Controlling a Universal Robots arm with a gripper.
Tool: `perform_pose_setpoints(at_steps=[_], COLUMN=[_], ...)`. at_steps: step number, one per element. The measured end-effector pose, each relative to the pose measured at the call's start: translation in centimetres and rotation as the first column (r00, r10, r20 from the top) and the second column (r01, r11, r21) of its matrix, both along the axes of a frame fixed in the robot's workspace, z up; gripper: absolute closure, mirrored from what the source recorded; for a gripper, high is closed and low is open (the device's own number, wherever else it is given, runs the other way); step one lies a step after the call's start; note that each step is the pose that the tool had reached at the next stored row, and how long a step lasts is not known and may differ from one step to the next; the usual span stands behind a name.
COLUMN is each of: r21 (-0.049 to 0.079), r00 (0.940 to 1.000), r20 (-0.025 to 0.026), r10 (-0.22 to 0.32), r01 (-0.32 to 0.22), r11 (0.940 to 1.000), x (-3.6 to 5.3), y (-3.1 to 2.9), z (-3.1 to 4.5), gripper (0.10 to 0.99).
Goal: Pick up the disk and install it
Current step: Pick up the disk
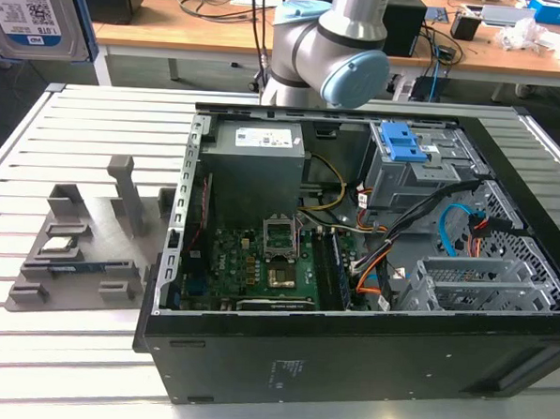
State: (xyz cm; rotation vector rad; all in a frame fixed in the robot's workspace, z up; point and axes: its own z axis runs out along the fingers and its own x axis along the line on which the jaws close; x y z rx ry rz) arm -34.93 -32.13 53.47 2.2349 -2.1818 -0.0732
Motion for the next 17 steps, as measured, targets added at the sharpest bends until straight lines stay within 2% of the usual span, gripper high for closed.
perform_pose_setpoints(at_steps=[7, 11, 17], r21=[0.0, 0.0, 0.0], r00=[1.0, 1.0, 1.0], r20=[0.0, 0.0001, 0.0], r10=[0.0, 0.0, 0.0], r01=[0.0, 0.0, 0.0], r11=[1.0, 1.0, 1.0], x=[1.74, 3.27, 4.88], y=[0.0, 0.0, 0.0], z=[0.0, -0.01, 0.0], gripper=[0.722, 0.722, 0.722])
